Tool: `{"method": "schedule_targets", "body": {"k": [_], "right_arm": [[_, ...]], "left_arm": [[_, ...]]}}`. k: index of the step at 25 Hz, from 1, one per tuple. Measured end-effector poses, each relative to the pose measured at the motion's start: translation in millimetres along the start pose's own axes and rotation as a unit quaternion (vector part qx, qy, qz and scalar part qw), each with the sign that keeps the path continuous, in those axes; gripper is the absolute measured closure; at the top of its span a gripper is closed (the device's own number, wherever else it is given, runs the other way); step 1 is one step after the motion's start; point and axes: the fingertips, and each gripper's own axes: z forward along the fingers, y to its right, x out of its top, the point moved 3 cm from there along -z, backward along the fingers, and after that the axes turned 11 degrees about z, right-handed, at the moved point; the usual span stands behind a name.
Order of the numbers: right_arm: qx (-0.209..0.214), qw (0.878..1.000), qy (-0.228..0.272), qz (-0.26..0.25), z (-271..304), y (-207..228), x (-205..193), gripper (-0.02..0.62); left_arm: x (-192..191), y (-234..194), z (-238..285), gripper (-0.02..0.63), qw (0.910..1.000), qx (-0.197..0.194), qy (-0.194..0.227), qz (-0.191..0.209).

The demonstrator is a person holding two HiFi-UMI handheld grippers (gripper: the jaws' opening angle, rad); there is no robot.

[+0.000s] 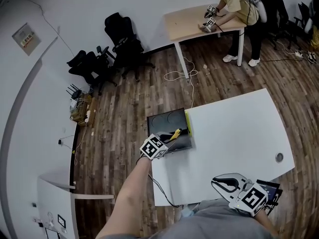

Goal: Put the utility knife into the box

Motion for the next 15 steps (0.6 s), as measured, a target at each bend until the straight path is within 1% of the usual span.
{"method": "schedule_targets", "body": {"k": [4,7,10,15], "right_arm": [[0.001,1.000,-0.004,0.013,5,3,-3,0.558],[-0.004,1.000,-0.007,0.019,10,4,-4,0.558],[-0.005,1.000,-0.011,0.026,14,7,-5,0.558],[-0.009,0.999,-0.018,0.036,16,11,-5,0.558]], "left_arm": [[-19,-2,20,0.531,0.9984,0.009,-0.050,0.026],[-28,-2,30,0.531,0.9971,0.017,-0.066,0.033],[-36,-3,42,0.531,0.9940,0.024,-0.091,0.057],[-42,1,60,0.531,0.9878,-0.002,-0.128,0.089]]}}
